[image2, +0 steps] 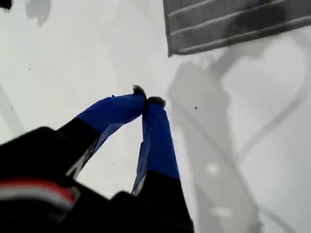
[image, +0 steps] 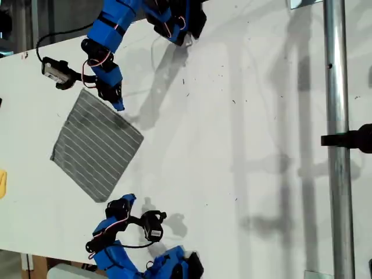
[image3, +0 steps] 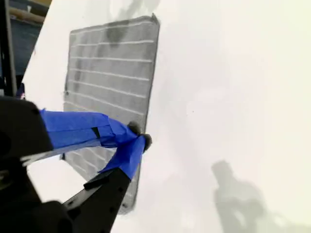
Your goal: Grasp corners of a towel and fold twice.
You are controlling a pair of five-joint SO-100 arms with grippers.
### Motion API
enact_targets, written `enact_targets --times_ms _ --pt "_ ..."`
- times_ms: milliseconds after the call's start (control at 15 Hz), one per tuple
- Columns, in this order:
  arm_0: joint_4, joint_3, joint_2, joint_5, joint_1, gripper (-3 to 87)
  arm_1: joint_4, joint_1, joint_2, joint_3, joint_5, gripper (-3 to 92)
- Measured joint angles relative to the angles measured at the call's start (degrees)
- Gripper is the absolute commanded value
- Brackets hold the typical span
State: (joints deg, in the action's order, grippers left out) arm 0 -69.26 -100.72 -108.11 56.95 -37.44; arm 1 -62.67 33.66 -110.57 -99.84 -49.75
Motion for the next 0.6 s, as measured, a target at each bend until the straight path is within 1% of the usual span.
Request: enact_targets --times_ms 133,333,600 --pt "-1.1 6.3 5.4 -3.3 -3.2 -2.9 -0.3 3.4 5.4 5.4 2.5 -0.3" --pt "-1.2 16.1 15.2 -7.9 -6.6 -2.9 -0.2 8.7 14.4 13.3 6.2 -0.3" --pt "-0.8 29.4 29.3 -12.4 -11.7 -2.9 3.8 15.1 25.7 20.0 9.9 -0.3"
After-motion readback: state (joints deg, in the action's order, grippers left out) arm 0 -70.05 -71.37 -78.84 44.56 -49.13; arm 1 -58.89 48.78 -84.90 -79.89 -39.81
